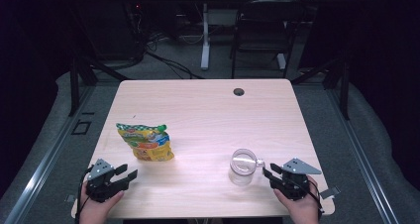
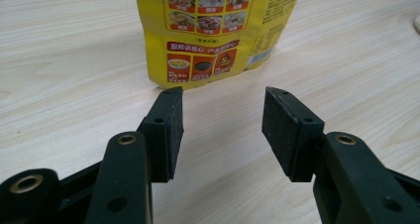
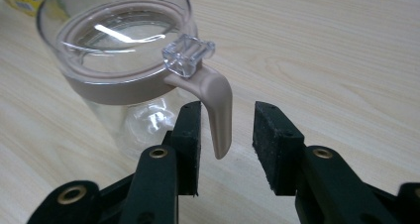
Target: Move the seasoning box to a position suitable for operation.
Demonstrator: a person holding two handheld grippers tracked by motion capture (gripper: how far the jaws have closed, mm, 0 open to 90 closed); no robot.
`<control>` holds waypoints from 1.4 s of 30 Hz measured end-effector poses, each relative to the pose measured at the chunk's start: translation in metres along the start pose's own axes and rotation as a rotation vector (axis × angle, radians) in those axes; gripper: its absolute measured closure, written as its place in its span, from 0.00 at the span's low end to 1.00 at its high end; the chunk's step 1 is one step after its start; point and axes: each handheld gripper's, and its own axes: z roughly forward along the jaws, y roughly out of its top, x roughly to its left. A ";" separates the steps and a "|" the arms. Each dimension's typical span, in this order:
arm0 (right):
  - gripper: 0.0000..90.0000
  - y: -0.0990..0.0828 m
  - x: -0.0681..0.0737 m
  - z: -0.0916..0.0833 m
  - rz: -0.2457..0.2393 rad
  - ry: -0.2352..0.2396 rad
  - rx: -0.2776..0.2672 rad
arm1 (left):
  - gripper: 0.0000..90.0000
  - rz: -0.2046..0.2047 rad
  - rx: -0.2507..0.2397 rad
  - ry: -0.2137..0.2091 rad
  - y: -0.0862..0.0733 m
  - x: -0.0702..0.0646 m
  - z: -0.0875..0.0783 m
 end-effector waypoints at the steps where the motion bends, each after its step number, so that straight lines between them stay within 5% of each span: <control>1: 0.72 0.000 -0.003 0.001 0.025 0.013 0.003 | 0.56 0.002 0.003 -0.001 0.000 -0.001 0.000; 8: 0.74 0.000 -0.013 0.000 0.084 -0.023 -0.004 | 0.56 0.010 0.000 -0.012 0.001 -0.005 0.000; 9: 0.72 0.000 -0.017 0.003 0.141 -0.009 0.016 | 0.56 0.013 -0.001 -0.016 0.001 -0.007 0.001; 12: 0.73 0.005 -0.019 0.002 0.169 -0.060 0.021 | 0.55 0.014 -0.007 -0.014 0.001 -0.010 0.000; 20: 0.81 0.041 -0.010 -0.001 0.118 -0.146 0.016 | 0.55 0.024 -0.020 -0.051 0.007 -0.019 0.005; 26: 0.83 0.055 -0.004 0.004 0.137 -0.135 0.013 | 0.58 0.046 -0.004 -0.084 0.010 -0.025 0.012; 42: 0.86 0.046 0.005 -0.002 0.230 -0.037 -0.044 | 0.70 0.089 0.005 -0.121 0.014 -0.044 0.023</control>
